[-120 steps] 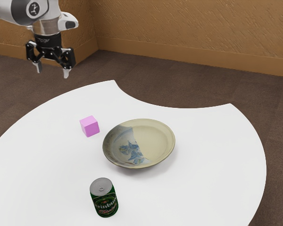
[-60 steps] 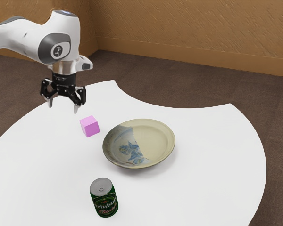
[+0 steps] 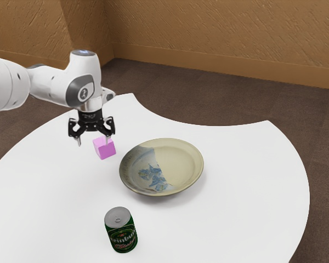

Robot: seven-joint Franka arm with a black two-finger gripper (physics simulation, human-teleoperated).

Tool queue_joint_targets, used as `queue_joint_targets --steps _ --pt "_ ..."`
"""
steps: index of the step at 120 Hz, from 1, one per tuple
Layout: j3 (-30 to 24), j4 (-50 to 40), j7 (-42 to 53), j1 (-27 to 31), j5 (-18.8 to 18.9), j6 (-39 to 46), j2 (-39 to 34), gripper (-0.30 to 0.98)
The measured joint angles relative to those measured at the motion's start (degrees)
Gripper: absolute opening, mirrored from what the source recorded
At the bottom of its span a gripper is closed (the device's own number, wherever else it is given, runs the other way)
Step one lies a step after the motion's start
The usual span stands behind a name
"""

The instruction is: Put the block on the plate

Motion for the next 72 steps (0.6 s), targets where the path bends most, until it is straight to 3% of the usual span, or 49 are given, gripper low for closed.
queue_joint_targets --steps 42,72 --pt "3.13 7.40 -8.27 0.41 -7.42 5.63 9.75 0.69" --pt "3.04 12.88 -10.49 2.35 -8.87 6.54 14.79 0.69"
